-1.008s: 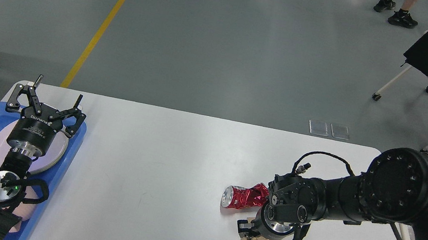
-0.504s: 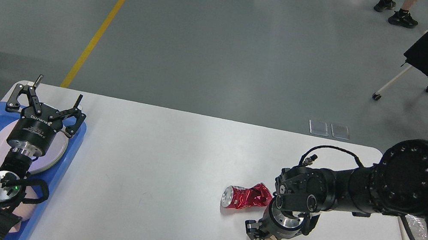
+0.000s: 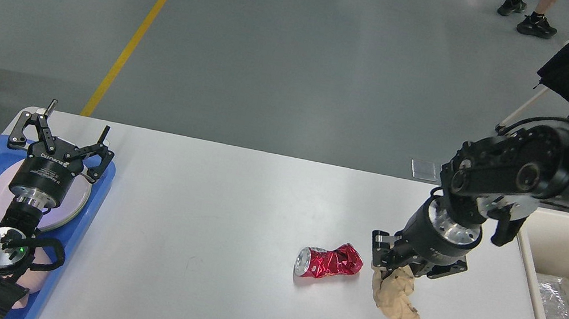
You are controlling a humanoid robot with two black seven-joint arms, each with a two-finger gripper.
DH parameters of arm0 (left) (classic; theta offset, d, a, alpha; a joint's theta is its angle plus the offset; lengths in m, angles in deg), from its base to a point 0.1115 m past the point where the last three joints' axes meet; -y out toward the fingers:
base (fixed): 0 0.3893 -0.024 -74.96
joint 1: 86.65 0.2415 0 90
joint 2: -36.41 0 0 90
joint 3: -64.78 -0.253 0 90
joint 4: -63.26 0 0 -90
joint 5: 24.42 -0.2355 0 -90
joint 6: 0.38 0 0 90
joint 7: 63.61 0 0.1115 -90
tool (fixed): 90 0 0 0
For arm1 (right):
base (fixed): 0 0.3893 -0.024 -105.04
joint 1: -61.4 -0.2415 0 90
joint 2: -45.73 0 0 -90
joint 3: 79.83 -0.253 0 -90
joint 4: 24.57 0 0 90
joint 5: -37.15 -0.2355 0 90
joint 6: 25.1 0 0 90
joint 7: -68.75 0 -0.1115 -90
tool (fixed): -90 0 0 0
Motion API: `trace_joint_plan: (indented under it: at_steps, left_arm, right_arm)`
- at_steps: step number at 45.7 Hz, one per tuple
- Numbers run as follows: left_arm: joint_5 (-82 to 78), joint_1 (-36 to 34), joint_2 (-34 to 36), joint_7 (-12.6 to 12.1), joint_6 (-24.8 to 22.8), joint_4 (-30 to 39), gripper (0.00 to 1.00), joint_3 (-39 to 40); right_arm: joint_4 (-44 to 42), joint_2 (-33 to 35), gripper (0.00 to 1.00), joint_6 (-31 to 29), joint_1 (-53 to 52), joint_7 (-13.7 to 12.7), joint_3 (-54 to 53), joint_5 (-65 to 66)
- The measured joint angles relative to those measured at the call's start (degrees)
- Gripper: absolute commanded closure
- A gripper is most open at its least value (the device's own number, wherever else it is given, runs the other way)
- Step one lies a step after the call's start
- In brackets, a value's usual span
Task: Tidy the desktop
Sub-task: 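Carry the brown paper into the white bin and release it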
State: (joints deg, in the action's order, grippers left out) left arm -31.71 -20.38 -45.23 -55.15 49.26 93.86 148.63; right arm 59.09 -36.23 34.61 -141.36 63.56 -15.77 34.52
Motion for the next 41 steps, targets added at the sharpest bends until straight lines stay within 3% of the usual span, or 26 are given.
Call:
trace_joint_plan:
  at_steps: [6,13,19,29,41]
  left_arm:
    - [0.0,0.0,0.0,0.0,0.0,0.0,0.03,0.0]
    - [0.0,0.0,0.0,0.0,0.0,0.0,0.03,0.0]
    - [0.0,0.0,0.0,0.0,0.0,0.0,0.03,0.0]
    - [0.0,0.1,0.0,0.0,0.0,0.0,0.03,0.0]
    - [0.0,0.1,0.0,0.0,0.0,0.0,0.03,0.0]
  right_arm:
    - [4.2,2.1,1.0,-6.0,-10.7,2.4,5.5,-1.7]
    - [9.2,4.4,1.0,-9.4,-22.6,2.7,11.2,-1.8]
    - [10.2,5.3,1.0,-10.1,-26.1,2.7,12.9,-1.8]
    - [5.5,10.7,1.0,-9.1,-22.3,2.8,18.5,-0.5]
    - [-13.3,25.7,1.0,-9.1,-6.1,2.5,19.9,4.1]
